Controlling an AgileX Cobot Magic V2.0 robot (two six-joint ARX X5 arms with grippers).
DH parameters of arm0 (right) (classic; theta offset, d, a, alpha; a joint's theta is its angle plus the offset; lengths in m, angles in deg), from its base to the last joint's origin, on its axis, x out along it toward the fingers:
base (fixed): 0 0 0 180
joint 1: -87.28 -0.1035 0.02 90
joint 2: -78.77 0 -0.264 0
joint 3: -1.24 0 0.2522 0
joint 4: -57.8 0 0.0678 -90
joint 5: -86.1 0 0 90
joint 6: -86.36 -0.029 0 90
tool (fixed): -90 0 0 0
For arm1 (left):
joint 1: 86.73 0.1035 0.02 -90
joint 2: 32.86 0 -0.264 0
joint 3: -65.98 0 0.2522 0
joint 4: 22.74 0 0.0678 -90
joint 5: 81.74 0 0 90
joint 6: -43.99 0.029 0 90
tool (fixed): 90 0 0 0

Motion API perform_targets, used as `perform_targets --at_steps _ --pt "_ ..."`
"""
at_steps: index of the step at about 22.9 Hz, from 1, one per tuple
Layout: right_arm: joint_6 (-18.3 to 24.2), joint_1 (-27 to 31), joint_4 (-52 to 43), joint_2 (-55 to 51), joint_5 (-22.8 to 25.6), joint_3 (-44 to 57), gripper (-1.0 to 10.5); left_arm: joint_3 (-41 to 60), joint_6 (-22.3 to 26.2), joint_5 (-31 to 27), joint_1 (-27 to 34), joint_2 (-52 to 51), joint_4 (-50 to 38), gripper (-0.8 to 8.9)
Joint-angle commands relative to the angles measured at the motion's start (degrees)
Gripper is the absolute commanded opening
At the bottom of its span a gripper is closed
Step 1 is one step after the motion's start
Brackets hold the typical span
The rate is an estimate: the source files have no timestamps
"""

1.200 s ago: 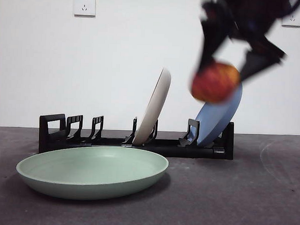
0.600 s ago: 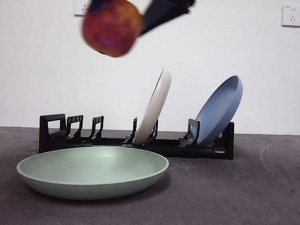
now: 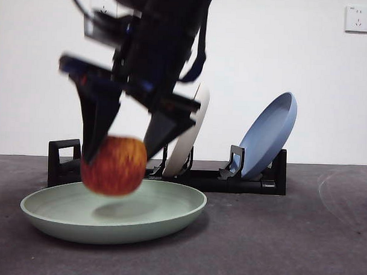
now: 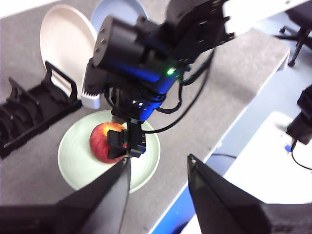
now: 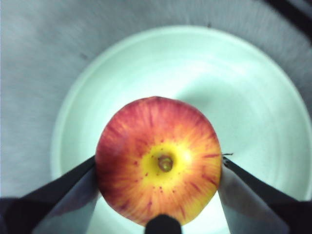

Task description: Take the green plate from the plate rack,put the plate on the table,take the apple from the table,put the apple in the plate

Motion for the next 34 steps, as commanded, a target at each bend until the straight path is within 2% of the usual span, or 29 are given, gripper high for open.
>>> perform_targets --at_steps 1,5,6,8,10,20,24,34 --pt "-0.6 0.1 -0.4 2.4 1.7 -0.1 -0.1 0.2 0.4 -0.2 0.2 -0.7 0.3 1.93" --pt "-0.6 0.5 -0.3 4.1 2.2 -0.1 0.2 0.2 0.2 -0.2 0.2 -0.8 0.8 1.93" --pt "-0.7 0.5 -0.3 4.1 2.1 -0.1 1.2 0.2 0.2 -0.2 0.2 -0.8 0.9 1.93" --pt "-2.6 0.8 -0.2 4.1 2.0 -0.1 4.0 0.2 0.2 -0.2 0.2 -0.8 0.9 1.93" --pt "-3.3 1.1 0.0 4.1 1.5 -0.1 5.6 0.2 0.2 -0.2 0.2 -0.8 0.9 1.93" --pt "-3.5 1.1 1.4 4.1 -0.4 -0.5 5.8 0.2 0.0 -0.2 0.2 -0.8 0.9 1.93" --pt "-3.1 1.1 8.0 4.1 -0.4 -4.8 5.7 0.2 0.0 -0.2 0.2 -0.8 0.9 1.93" --pt "3.3 2.0 31.9 -2.7 -0.2 -22.9 5.7 0.2 -0.3 -1.5 0.2 -0.7 -2.5 1.93"
